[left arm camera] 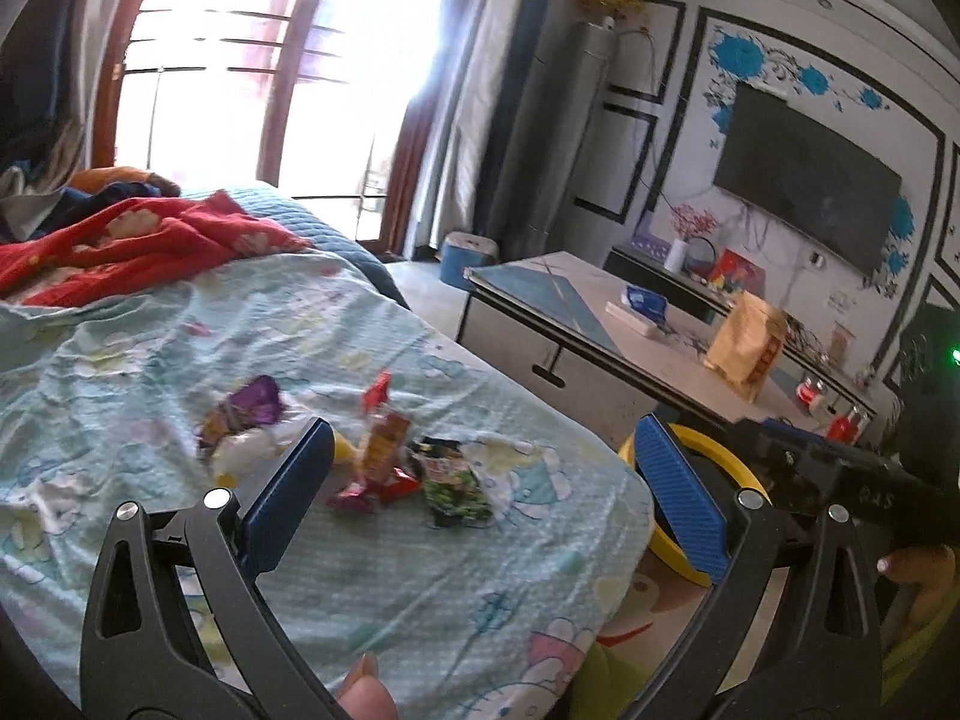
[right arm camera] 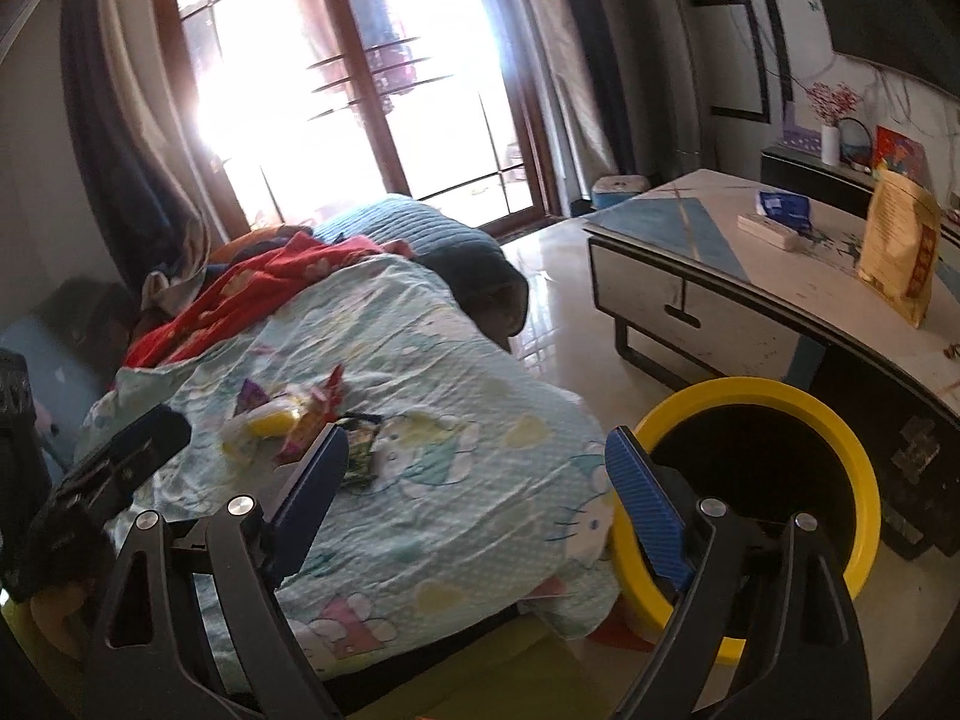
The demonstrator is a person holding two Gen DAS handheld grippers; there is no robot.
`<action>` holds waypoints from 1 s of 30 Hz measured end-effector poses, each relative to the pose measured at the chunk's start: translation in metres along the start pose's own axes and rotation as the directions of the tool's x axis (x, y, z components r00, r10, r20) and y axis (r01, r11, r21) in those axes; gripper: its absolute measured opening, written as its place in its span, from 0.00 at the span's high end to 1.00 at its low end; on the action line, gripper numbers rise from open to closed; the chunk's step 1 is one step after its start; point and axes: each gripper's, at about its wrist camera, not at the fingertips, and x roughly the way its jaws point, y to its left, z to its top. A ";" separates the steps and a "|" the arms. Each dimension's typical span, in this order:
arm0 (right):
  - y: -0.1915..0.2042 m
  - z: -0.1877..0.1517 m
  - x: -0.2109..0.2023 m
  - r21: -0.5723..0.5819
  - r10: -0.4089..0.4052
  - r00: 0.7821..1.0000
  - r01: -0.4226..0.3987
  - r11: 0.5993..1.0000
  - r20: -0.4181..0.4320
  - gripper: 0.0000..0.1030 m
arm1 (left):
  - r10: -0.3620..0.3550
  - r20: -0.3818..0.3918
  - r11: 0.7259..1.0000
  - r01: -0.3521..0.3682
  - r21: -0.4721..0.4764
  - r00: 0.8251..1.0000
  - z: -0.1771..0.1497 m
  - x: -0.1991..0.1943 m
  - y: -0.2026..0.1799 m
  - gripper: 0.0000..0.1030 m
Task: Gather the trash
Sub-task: 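Move both open grippers back over the snack wrappers on the bed, then grasp the purple wrapper with the left gripper while the right grasps a small pink wrapper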
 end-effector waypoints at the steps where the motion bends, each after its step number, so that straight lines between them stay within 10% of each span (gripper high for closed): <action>1: 0.006 0.000 0.000 -0.011 0.006 1.000 -0.006 1.000 -0.001 0.18 | 0.003 0.003 1.000 -0.003 -0.008 1.000 0.001 -0.001 0.004 0.11; 30: 0.132 -0.018 0.051 -0.237 0.148 0.982 -0.173 0.956 -0.118 0.18 | 0.153 0.021 0.965 -0.145 -0.218 0.988 0.002 -0.019 0.121 0.11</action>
